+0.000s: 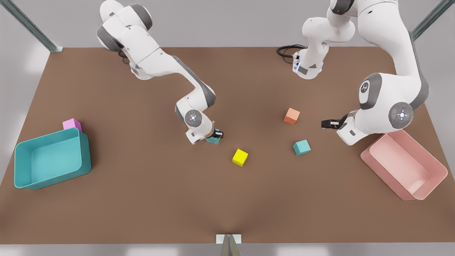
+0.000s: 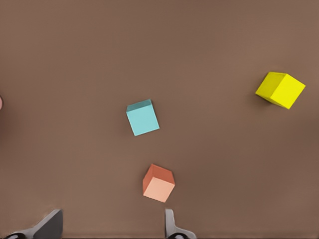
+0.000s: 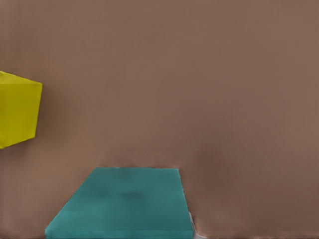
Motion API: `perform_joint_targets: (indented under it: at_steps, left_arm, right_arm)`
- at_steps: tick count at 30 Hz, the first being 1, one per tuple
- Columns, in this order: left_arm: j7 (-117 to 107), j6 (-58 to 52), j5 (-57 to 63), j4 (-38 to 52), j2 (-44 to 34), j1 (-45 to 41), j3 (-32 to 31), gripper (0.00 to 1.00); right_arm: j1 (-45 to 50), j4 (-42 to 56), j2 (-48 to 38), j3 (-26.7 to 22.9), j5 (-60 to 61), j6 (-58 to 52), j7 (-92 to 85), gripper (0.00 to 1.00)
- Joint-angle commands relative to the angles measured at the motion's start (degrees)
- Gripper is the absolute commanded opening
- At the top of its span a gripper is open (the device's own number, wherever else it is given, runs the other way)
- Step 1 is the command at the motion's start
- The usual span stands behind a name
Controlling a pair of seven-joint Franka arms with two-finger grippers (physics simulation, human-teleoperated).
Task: Stack the two blue cubes on top of each other
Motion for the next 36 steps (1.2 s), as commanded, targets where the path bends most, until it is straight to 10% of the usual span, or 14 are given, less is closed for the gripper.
perform_joint_targets:
  at_steps: [1, 6, 8, 15, 19, 26, 30, 36]
  left_arm:
    - [-9.3, 7.0, 0.5, -5.6, -1.8, -0.8, 0.0, 1.0]
    - [-19.9, 33.0, 0.7, -20.5, 0.3, -3.0, 0.0, 1.0]
    - [-28.7, 36.7, 0.7, -21.3, 2.3, -3.0, 0.0, 1.0]
    - [-43.4, 43.4, 0.3, -21.3, 8.9, -4.1, 0.0, 1.0]
    - [-43.1, 43.7, 0.3, -21.3, 11.0, -4.0, 0.0, 1.0]
    - [-27.6, 42.9, 0.5, -23.8, 11.5, -4.1, 0.0, 1.0]
    - [-25.3, 43.0, 0.6, -24.4, 11.9, -4.1, -0.1, 1.0]
    - [-25.3, 43.5, 0.4, -24.4, 13.4, -4.4, -0.2, 1.0]
  right_arm:
    - [3.0, 0.1, 0.9, -0.1, -0.3, 5.5, 31.7, 0.71]
    - [6.9, 3.0, 5.2, -0.5, -1.2, 8.1, 36.8, 0.74]
    - [7.2, 3.8, 6.5, -0.6, -1.2, 8.1, 36.8, 1.0]
    - [5.7, 4.8, 2.5, -0.6, -1.3, 5.7, 37.2, 1.0]
    - [-4.8, 5.0, -8.9, -0.4, -1.1, -13.4, 24.6, 1.0]
    - [-31.4, 19.7, -6.3, -0.8, -17.1, -25.3, -46.7, 1.0]
    - [-34.5, 20.5, -22.1, -0.8, -16.7, -41.9, -45.4, 1.0]
    - [-33.8, 21.8, -21.1, -2.0, -18.2, -42.1, -48.4, 1.0]
